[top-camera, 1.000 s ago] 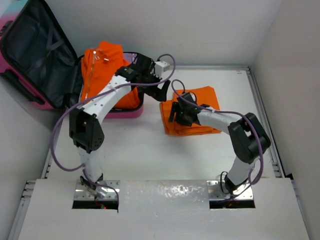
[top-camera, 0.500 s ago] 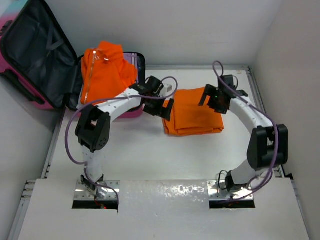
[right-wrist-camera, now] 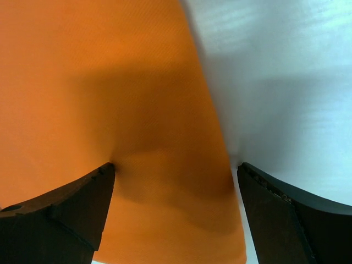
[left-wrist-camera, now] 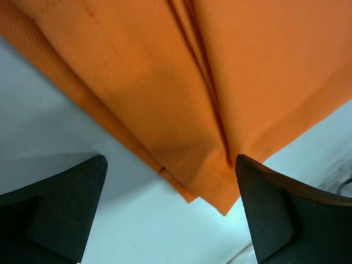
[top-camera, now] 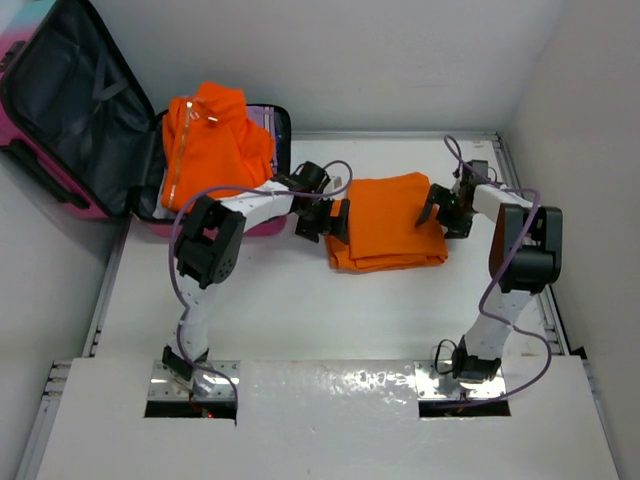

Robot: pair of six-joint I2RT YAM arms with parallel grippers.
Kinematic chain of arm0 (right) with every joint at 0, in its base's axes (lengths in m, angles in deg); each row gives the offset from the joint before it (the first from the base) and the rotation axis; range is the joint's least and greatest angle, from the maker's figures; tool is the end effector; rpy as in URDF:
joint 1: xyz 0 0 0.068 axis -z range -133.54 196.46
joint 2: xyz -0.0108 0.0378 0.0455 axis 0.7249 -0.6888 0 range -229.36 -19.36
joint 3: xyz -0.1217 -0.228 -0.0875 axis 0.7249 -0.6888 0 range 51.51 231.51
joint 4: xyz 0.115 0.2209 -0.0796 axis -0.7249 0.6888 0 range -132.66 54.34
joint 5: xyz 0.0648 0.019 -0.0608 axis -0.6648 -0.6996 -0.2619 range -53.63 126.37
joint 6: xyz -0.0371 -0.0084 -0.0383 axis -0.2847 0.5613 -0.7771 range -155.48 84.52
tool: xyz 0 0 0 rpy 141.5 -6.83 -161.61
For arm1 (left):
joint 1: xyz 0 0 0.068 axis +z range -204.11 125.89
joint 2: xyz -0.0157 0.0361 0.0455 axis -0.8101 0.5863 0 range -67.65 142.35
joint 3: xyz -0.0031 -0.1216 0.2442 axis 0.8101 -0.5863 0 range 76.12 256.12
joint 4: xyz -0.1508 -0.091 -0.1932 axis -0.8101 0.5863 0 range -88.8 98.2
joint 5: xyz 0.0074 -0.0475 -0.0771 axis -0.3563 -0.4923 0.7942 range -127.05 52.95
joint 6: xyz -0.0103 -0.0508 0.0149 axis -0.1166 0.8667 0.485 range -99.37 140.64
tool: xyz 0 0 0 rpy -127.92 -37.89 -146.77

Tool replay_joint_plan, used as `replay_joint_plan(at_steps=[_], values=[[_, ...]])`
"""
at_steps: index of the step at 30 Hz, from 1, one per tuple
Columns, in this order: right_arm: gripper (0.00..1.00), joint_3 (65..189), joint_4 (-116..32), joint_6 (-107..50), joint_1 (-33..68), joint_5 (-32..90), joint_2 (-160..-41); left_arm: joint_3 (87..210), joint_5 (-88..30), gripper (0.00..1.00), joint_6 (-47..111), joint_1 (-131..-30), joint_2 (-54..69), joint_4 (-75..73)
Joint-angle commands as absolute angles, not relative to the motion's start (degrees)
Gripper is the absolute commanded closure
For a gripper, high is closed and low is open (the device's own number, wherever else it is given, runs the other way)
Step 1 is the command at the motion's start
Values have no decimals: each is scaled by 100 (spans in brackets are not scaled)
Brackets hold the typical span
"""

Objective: Pack the luggage

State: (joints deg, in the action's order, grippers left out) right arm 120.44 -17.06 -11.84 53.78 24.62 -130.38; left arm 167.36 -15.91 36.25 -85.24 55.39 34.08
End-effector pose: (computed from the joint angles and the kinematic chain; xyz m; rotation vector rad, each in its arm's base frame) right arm 0.3757 -0.0410 0.1395 0.6834 2.6784 0.3589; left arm 0.3783 -0.2434 0.1598 0.4929 2.7506 -0.7272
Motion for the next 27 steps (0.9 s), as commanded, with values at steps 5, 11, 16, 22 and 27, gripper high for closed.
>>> replay_joint_plan(at_steps=[5,11,16,22,27], values=[[16,11480,-2542,-1219,5350,1617,-12913,16972,-709,0,4225,-8381,5952,2380],[27,10708,-3070,-999,5323,1239,-12606,17060,-629,7,4428,-8504,6382,2308],[28,10399,-3159,-973,5148,1141,-12492,16980,-445,31,4542,-8531,6637,2185],[35,10048,-3528,-735,4823,931,-12298,17454,-313,65,4489,-8601,6989,2115],[39,9810,-3747,-499,4690,860,-12061,17526,275,42,4700,-8645,7112,1632]])
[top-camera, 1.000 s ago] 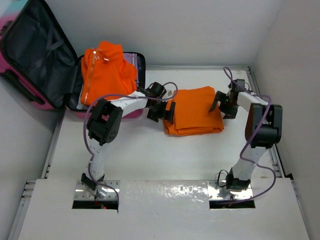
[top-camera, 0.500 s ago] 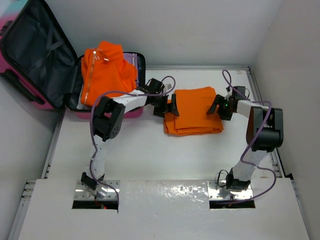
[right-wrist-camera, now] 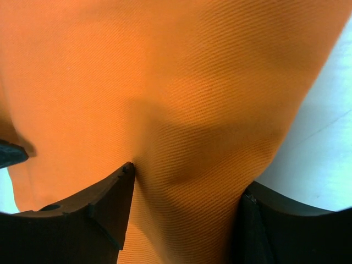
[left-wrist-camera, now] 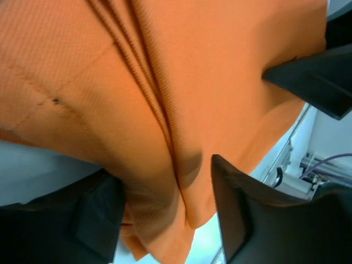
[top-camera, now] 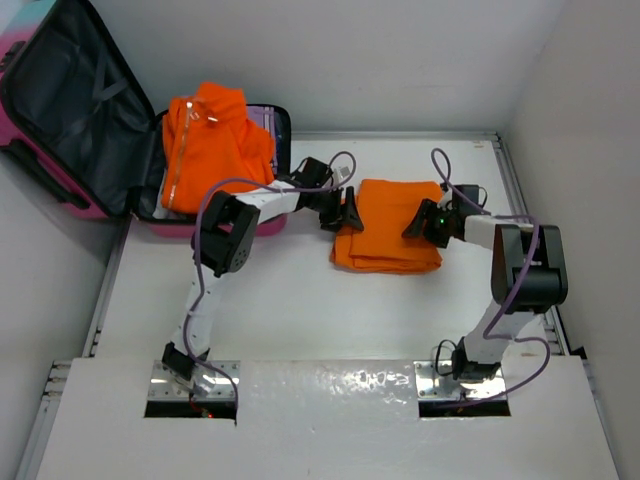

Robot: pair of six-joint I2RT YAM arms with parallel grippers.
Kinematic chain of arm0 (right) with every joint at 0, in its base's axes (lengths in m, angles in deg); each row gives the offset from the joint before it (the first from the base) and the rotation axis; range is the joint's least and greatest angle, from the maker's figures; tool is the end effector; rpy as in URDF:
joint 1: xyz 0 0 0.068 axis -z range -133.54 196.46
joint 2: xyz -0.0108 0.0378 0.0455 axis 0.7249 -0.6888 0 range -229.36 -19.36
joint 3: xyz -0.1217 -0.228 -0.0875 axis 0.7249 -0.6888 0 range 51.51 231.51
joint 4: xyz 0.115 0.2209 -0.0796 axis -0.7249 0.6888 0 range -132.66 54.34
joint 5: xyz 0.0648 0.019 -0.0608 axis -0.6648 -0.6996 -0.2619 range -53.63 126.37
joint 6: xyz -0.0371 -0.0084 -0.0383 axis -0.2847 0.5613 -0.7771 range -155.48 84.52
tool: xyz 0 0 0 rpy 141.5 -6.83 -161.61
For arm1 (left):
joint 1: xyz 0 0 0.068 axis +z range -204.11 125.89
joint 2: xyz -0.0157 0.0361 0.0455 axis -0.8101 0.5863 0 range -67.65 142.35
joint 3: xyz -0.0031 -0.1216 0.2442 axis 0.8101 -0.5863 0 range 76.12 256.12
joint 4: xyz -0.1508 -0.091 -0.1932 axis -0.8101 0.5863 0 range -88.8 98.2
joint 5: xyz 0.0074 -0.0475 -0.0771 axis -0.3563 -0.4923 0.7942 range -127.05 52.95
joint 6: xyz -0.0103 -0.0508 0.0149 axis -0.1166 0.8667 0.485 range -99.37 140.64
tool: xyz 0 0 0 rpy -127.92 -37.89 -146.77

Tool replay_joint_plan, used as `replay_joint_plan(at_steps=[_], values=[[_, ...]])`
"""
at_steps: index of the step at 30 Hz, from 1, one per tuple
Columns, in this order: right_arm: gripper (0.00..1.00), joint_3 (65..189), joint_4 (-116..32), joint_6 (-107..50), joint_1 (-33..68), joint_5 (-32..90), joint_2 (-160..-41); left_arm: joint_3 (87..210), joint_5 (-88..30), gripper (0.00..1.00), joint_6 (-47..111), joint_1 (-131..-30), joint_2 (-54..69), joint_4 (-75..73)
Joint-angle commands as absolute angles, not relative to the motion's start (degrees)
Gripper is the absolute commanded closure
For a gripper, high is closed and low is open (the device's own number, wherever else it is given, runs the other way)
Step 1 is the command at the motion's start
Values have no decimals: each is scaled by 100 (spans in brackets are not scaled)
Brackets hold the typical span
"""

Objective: Pack the luggage

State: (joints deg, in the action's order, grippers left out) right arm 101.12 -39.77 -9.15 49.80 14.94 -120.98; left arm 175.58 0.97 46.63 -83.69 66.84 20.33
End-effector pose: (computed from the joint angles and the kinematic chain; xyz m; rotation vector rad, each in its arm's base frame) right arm 0.3329 -0.0064 0.1282 0.5041 2.4985 0.6322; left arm 0.4239 -0.2658 0.1276 0.3766 2.6291 -1.2026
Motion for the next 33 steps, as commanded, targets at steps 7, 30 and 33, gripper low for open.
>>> replay_joint_plan(at_steps=[7,30,33], values=[[44,9546,-3879,-401,4690,869,-11876,17464,548,47,5087,-8663,7112,911],[100,10704,-3379,-138,4198,1027,-10831,18149,-75,100,2832,-8540,5646,2755],[100,11267,-3221,-6,4067,1036,-10830,18352,-225,100,2390,-8417,5277,3248]])
